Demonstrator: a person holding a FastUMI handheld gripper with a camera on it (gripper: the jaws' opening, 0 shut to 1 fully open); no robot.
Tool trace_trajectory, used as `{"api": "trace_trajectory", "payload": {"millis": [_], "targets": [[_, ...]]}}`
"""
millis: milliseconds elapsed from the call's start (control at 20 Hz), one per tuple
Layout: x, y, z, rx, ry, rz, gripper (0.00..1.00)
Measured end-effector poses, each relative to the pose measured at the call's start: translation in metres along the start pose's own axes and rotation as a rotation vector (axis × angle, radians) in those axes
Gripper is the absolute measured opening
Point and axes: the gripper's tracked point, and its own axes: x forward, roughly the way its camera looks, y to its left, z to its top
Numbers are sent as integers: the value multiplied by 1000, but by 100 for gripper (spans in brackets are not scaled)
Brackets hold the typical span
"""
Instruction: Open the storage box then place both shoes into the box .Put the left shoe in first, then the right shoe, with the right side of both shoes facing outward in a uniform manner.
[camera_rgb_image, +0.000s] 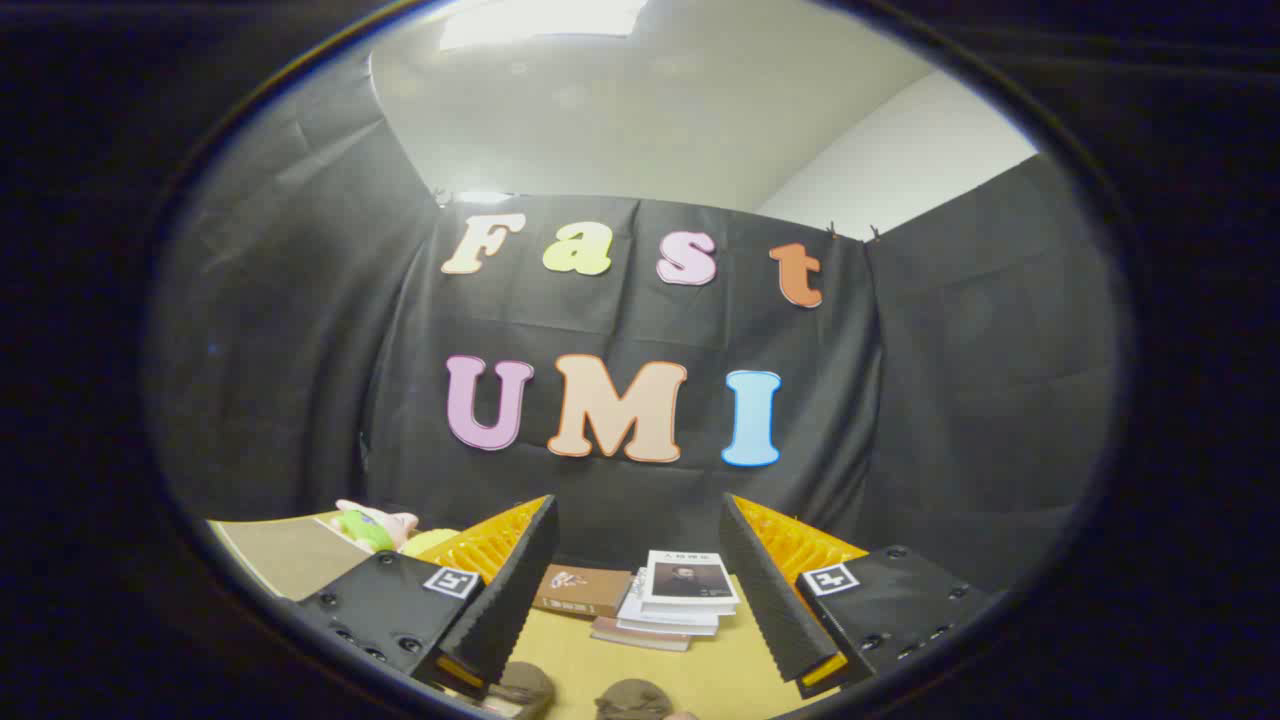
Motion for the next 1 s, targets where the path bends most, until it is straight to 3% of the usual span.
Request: {"api": "trace_trajectory", "payload": {"millis": [150,350,500,1000], "targets": [[-9,43,13,17,-10,30,100],[-17,66,17,49,-3,-16,100],[-20,87,13,74,25,0,100],[-22,92,-2,85,68,9,100]]}}
